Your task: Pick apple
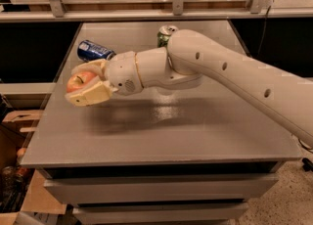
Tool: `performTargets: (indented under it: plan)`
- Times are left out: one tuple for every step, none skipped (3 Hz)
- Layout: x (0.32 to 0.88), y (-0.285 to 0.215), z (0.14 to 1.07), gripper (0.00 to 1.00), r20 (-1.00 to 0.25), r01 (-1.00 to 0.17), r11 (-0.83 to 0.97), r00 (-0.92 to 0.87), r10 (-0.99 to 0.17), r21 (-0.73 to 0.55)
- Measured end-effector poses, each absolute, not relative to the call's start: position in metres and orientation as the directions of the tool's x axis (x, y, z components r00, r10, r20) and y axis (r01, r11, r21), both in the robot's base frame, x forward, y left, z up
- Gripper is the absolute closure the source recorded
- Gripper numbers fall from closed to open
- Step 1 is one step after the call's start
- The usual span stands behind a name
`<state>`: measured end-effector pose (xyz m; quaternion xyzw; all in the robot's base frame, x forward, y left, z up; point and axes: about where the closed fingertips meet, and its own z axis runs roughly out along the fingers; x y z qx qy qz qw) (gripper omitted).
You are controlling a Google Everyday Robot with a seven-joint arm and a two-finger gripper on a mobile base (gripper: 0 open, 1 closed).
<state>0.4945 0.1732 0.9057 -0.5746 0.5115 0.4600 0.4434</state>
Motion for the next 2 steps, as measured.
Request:
performTargets:
  plan:
    - [0.498,0.1647,0.9344,1.0,-0.984,-0.992,-0.093,0.096,-0.152,-0.082]
    - [0.4975,0.1649,0.9349,1.0,-0.984,-0.992,-0.095,0.097,-0.151,-0.083]
